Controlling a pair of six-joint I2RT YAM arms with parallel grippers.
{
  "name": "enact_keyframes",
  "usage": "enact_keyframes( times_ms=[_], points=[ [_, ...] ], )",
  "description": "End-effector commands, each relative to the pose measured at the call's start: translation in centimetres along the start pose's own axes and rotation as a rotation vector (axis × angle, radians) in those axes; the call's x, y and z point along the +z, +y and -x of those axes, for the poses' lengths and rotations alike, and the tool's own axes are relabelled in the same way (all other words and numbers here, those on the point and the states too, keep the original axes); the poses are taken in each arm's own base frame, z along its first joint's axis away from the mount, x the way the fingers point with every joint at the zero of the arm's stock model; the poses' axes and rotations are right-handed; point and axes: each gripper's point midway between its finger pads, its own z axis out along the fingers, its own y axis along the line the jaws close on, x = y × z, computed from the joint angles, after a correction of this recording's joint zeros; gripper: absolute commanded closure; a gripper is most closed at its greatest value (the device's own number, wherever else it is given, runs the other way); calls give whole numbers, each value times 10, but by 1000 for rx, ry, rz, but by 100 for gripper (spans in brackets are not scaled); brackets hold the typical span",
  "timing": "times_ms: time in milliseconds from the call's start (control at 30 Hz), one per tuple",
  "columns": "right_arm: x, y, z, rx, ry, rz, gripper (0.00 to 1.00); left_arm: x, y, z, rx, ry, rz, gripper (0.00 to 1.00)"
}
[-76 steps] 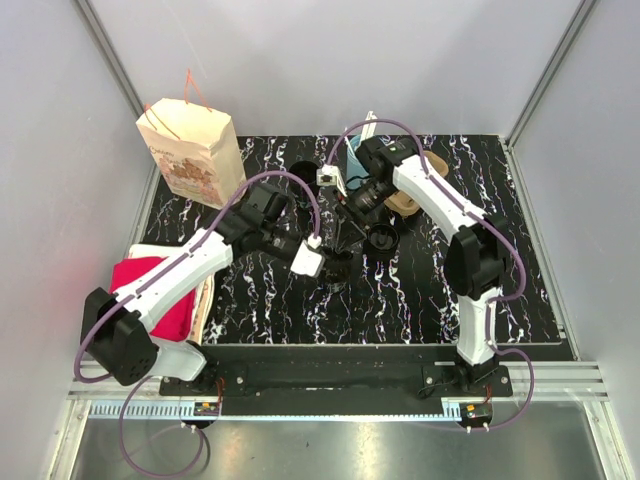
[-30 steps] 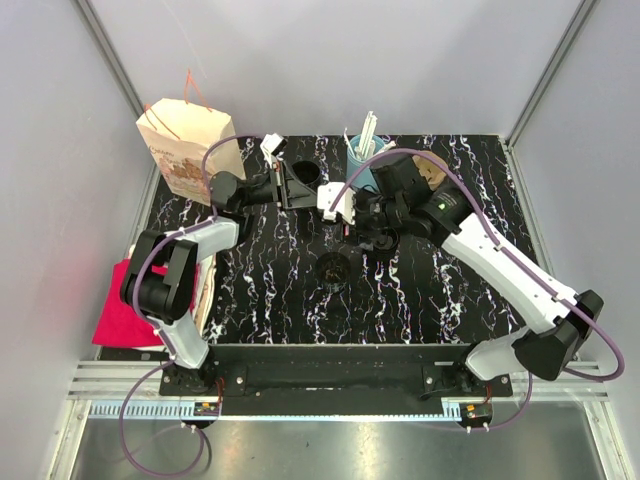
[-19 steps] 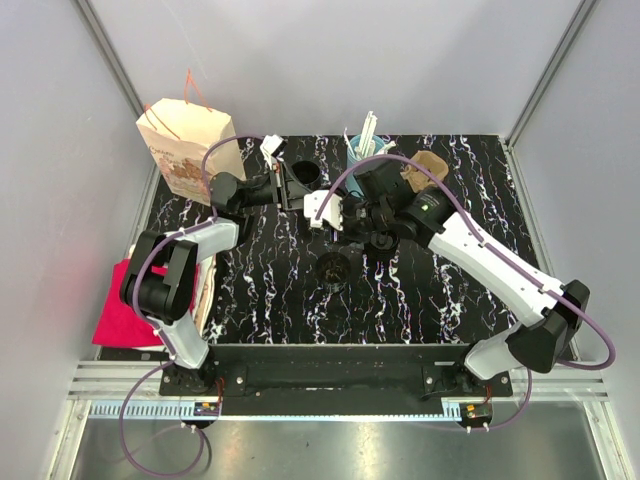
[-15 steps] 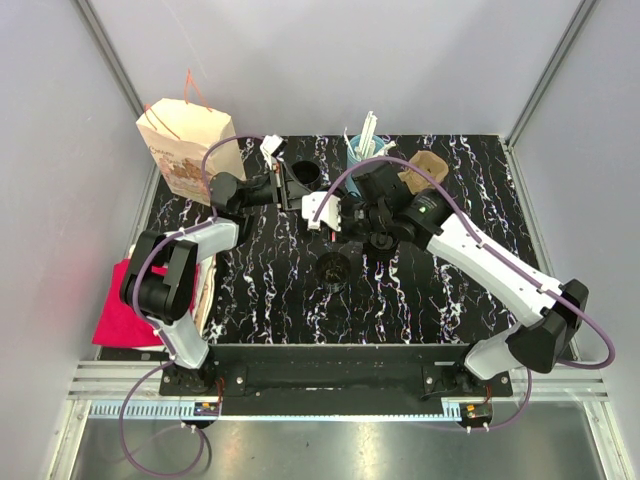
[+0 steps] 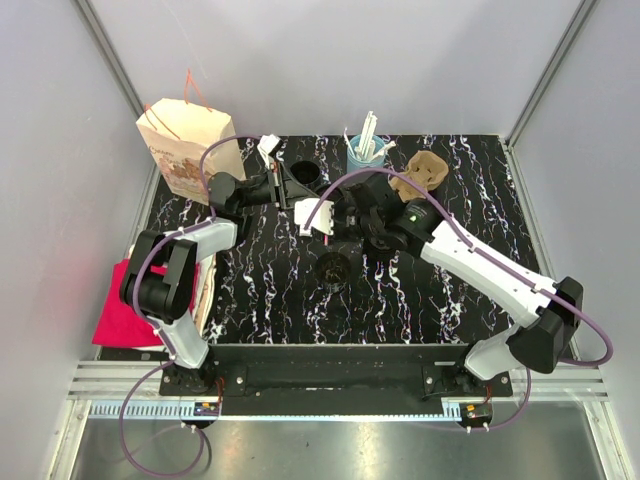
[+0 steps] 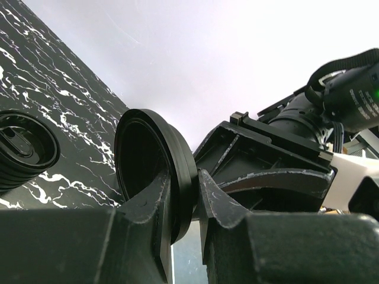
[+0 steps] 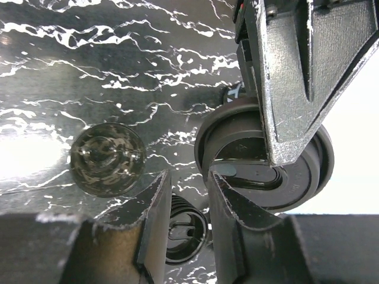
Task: Pack the takeout coffee
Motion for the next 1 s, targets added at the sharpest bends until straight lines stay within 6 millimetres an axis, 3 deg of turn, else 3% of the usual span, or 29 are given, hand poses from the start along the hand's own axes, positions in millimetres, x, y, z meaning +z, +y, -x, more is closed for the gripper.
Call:
enact_keyframes(
  times_ms=[0,300,500,567,667,733,900,967],
  points=[
    [4,-11,-6,-54,47,-74,64,2,-22,2,108,-6,-65,100],
    [10,-14,-8,-96,78,-101,65,2,-22,2,104,-3,-67,100],
    [15,-11,-10,-118,93,-92,94,2,-23,2,108,-1,-71,99],
    [12,-9,-11,-116,101,-81,100,1,-23,3,110,-3,-72,89],
    [6,-1,-10,-117,101,-45,100,-4,-25,9,118,-14,-71,81],
    [-3,8,-8,-111,95,8,100,-8,-29,15,154,-19,-78,70],
    [-31,27,4,-72,71,124,100,-31,-50,43,309,-16,-70,45],
    [-34,33,7,-54,59,157,100,-44,-62,60,386,-44,-51,29]
  ],
)
